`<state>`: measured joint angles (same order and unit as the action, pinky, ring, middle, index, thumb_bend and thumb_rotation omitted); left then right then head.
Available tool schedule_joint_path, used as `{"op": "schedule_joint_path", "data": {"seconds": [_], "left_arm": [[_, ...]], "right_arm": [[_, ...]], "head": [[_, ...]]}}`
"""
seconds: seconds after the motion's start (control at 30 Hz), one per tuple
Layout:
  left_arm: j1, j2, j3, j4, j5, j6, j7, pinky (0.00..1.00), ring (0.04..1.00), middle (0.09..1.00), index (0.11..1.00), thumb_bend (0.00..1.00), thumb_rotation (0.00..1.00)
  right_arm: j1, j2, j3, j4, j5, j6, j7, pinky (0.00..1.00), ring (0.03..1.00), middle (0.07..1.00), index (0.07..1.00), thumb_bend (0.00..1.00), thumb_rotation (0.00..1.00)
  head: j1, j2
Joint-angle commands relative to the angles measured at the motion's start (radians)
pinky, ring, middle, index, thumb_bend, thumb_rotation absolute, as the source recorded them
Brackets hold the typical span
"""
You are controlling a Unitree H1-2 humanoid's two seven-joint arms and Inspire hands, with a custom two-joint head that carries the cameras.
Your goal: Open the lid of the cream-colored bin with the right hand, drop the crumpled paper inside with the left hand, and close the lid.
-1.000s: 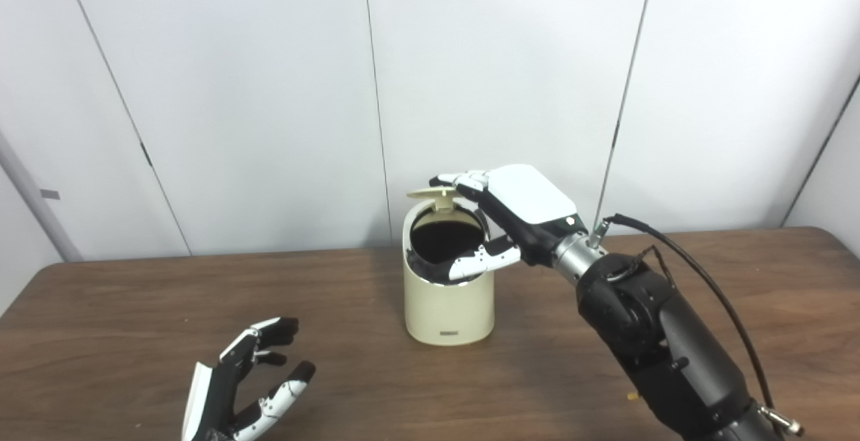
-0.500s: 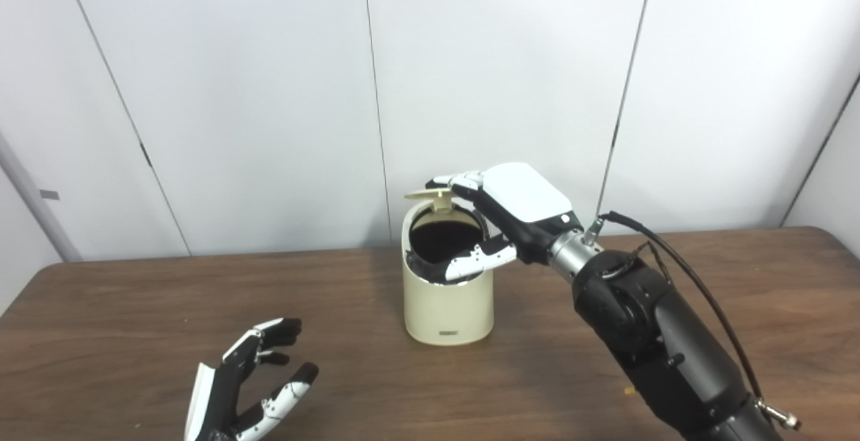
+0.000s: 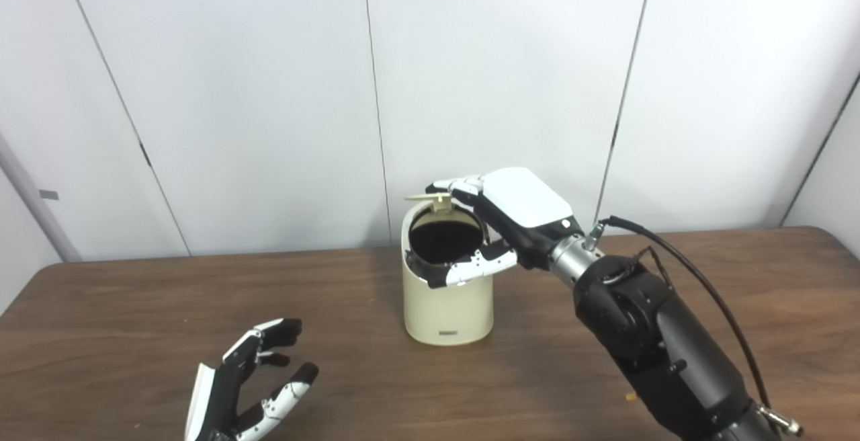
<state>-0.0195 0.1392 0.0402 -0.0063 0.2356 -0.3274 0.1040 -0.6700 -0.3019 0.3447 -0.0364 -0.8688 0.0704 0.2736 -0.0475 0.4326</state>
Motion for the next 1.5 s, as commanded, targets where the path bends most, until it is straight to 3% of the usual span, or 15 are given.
{"op": "schedule_joint_path", "data": {"seconds": [0.0,0.17,0.47,0.63,0.77,1.47], "left_arm": [[0.008,-0.003,-0.007,0.005,0.002,-0.018,0.0,0.61,0.707,0.721,0.712,0.72,0.51],[0.007,-0.008,-0.01,0.004,0.005,-0.013,0.002,0.61,0.705,0.719,0.71,0.72,0.5],[0.002,-0.006,-0.009,0.008,0.001,-0.016,0.001,0.6,0.701,0.72,0.713,0.71,0.5],[-0.001,0.0,-0.007,0.013,-0.011,-0.02,-0.003,0.6,0.703,0.722,0.712,0.7,0.49],[-0.001,0.003,-0.006,0.015,-0.007,-0.026,-0.002,0.6,0.707,0.724,0.713,0.7,0.49],[0.002,0.002,-0.004,-0.004,0.002,-0.023,0.002,0.6,0.705,0.717,0.703,0.69,0.5]], "right_arm": [[-0.038,-0.003,-0.008,-0.04,0.0,-0.006,0.002,0.85,0.86,0.851,0.843,0.96,0.86],[-0.058,-0.008,-0.006,-0.048,-0.01,-0.013,0.015,0.84,0.848,0.839,0.838,0.96,0.85],[-0.098,-0.02,-0.01,-0.088,-0.037,0.017,0.11,0.84,0.858,0.846,0.837,0.96,0.83],[-0.095,-0.027,-0.011,-0.103,-0.054,0.012,0.128,0.79,0.839,0.833,0.819,0.97,0.83],[-0.084,-0.025,-0.015,-0.114,-0.049,0.02,0.146,0.82,0.847,0.839,0.822,0.97,0.83],[-0.031,-0.024,-0.01,-0.119,-0.054,0.013,0.145,0.8,0.825,0.82,0.81,1.0,0.87]], "head": [[-0.002,-0.001],[-0.004,-0.001],[-0.017,-0.002],[-0.023,0.0],[-0.024,0.002],[-0.021,0.024]]}}
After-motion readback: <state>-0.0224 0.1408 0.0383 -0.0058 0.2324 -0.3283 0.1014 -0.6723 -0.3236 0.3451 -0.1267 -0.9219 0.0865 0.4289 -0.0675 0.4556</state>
